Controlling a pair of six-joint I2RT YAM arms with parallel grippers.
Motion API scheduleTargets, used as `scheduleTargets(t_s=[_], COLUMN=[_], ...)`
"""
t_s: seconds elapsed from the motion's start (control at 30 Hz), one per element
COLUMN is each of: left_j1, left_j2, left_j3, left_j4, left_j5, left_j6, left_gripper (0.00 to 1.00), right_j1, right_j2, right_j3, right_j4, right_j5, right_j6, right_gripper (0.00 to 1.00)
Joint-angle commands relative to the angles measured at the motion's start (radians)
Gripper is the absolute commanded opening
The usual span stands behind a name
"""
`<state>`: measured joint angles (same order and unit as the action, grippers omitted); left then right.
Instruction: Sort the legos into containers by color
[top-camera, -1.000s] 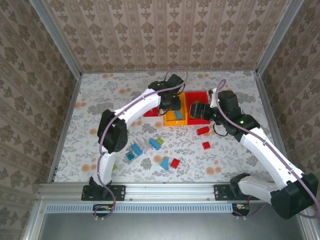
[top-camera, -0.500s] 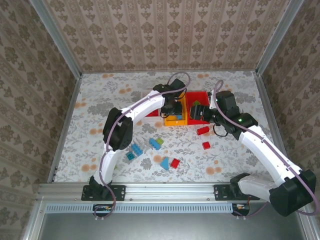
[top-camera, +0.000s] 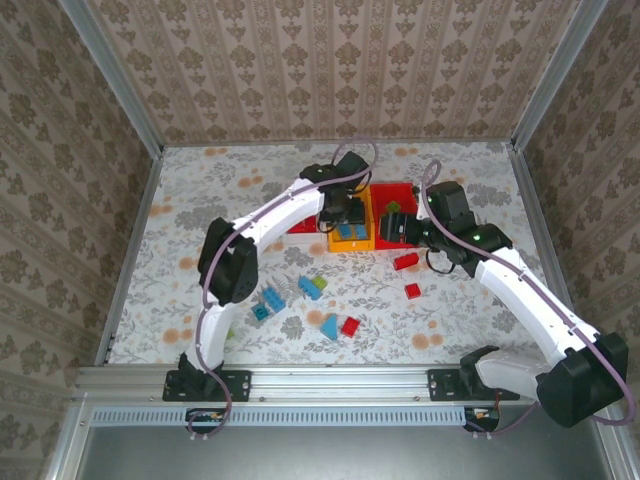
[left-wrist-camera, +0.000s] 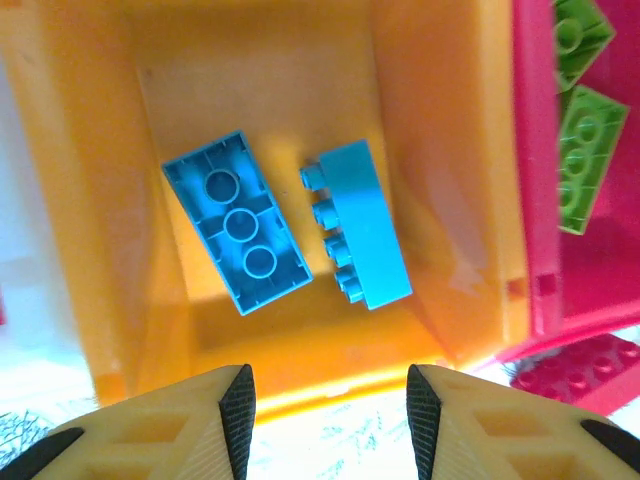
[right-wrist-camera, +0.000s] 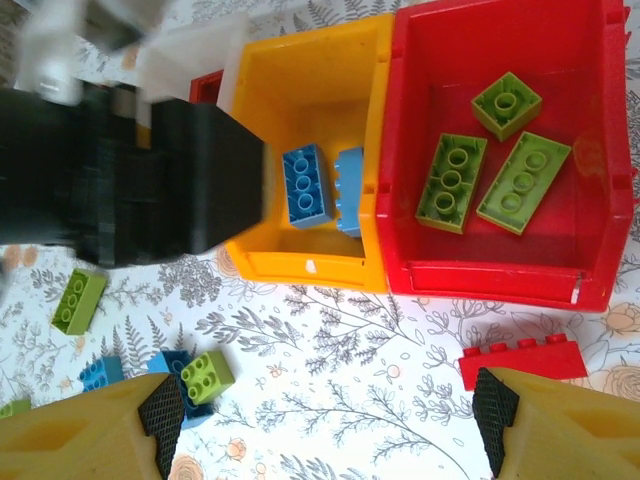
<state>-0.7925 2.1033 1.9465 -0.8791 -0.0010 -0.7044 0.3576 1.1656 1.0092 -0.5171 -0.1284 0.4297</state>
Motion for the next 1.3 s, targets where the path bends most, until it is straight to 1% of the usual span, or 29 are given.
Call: scheduleTargets(t_s=[0.0,0.2,0.3,0.43,0.5,0.57,0.63,0.7,0.8,0.9,1.03,1.13,1.2,1.27], left_j1=[-0.008,-0.008,-0.007,-0.008,-0.012,-0.026,-0.063,-0.121,-0.197,-0.264,-0.305,-0.331,-0.352,-0.369], left_j2=[-0.129,-0.327,-0.435,-0.558,-0.591,-0.602,-0.588,-0.555,-0.46,-0.382,-0.261,-0.143,-0.064,-0.008], left_j3=[-0.06,-0.301,-0.442,-0.611,-0.674,-0.719,-0.744,-0.741,-0.683,-0.613,-0.493,-0.361,-0.269,-0.221], left_j4=[0.054,0.182,0.207,0.217,0.235,0.261,0.292,0.299,0.248,0.234,0.241,0.225,0.204,0.218], left_j5=[-0.035,-0.026,-0.02,-0.012,0.02,0.076,0.138,0.177,0.209,0.197,0.191,0.193,0.164,0.134], left_j6=[0.028,0.097,0.115,0.1,0.083,0.069,0.096,0.171,0.232,0.274,0.296,0.293,0.274,0.248], left_gripper=[0.5,0.56,0.57,0.6,0.6,0.6,0.61,0.62,0.63,0.64,0.65,0.66,0.69,0.7], right_j1=[-0.004,0.03,0.075,0.144,0.161,0.167,0.169,0.169,0.141,0.088,0.055,0.051,0.05,0.048], right_j2=[0.0,0.005,0.029,0.044,0.038,0.029,0.015,-0.004,-0.061,-0.137,-0.221,-0.249,-0.265,-0.29], right_j3=[0.03,0.003,0.013,0.001,-0.021,-0.044,-0.059,-0.067,-0.061,-0.043,0.003,0.054,0.095,0.118], right_j4=[-0.083,-0.104,-0.131,-0.141,-0.133,-0.131,-0.139,-0.166,-0.215,-0.255,-0.301,-0.332,-0.358,-0.361], right_j5=[0.057,0.08,0.104,0.125,0.128,0.122,0.127,0.149,0.221,0.295,0.406,0.473,0.522,0.549], right_j6=[-0.01,0.017,0.007,0.007,0.023,0.039,0.047,0.054,0.081,0.116,0.15,0.155,0.154,0.139], right_gripper=[0.79,0.76,0.76,0.76,0.76,0.76,0.76,0.76,0.76,0.77,0.77,0.78,0.79,0.81])
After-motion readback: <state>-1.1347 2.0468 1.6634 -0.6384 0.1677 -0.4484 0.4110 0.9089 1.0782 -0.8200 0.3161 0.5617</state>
